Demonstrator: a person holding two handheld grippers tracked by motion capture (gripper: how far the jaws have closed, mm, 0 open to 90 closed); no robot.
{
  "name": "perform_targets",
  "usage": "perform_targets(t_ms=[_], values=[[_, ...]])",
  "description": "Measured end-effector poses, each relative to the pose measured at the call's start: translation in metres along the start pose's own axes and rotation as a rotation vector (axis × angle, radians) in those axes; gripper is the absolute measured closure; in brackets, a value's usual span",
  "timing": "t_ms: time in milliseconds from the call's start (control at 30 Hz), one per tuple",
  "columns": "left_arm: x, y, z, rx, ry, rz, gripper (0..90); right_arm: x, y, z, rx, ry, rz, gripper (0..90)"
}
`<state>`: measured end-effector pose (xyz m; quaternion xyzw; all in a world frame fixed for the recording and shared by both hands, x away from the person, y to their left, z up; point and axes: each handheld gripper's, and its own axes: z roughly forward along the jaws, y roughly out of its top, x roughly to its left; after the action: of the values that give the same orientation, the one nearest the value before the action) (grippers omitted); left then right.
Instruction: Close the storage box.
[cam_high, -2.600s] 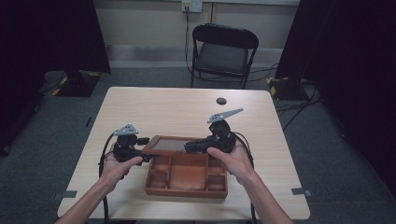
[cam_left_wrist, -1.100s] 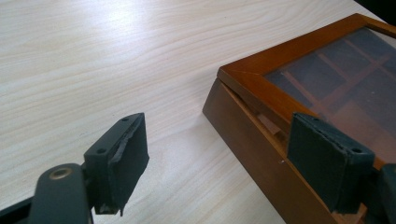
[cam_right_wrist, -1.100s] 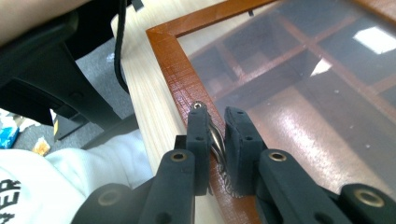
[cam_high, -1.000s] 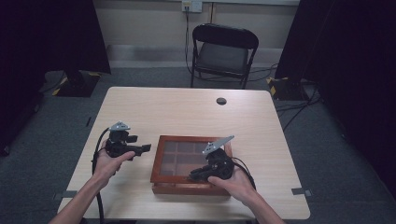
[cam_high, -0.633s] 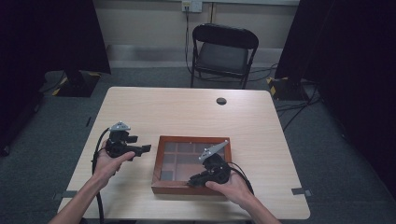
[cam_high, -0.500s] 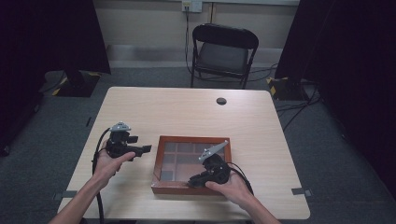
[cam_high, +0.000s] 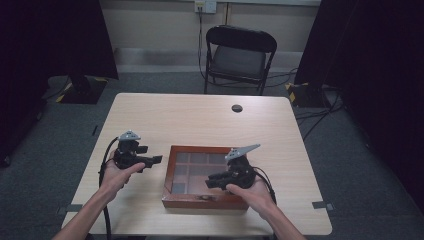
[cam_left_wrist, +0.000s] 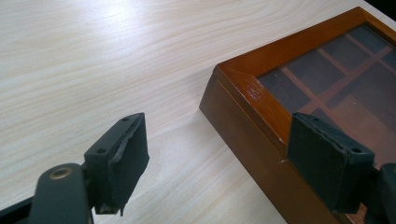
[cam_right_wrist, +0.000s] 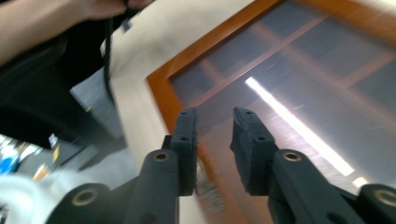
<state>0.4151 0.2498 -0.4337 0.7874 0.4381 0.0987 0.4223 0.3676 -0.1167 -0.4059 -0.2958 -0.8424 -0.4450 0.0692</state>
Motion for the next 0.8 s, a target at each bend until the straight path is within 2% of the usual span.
perform_targets(t_ms=[200,267,300,400,567,667,733,800], values=[[0.0,0.0,0.0,0.002,0.001,-0.002,20.4,-0.016,0.005,-0.026,-0.097,-0.082,0.047,59.1],[0.001,0.002,-0.002,0.007,-0.003,-0.002,20.7,-0.02,0.004,-0.033,-0.117,-0.117,0.064,50.6],[0.002,0.004,-0.003,0.009,0.011,0.006,20.7,-0.022,0.004,-0.037,-0.122,-0.135,0.081,47.5],[0.005,0.007,-0.009,-0.013,0.016,-0.01,20.9,-0.027,0.001,-0.048,-0.148,-0.187,0.109,40.0],[0.015,0.003,-0.018,-0.002,0.045,-0.005,20.9,-0.041,-0.011,-0.067,-0.172,-0.275,0.169,29.5],[0.021,-0.003,-0.022,0.006,0.06,-0.023,20.9,-0.049,-0.019,-0.075,-0.179,-0.315,0.203,26.8],[0.025,-0.006,-0.024,0.009,0.069,-0.034,20.9,-0.054,-0.025,-0.081,-0.187,-0.368,0.216,26.2],[0.027,-0.009,-0.026,0.015,0.077,-0.035,20.9,-0.058,-0.03,-0.086,-0.199,-0.396,0.225,23.3]])
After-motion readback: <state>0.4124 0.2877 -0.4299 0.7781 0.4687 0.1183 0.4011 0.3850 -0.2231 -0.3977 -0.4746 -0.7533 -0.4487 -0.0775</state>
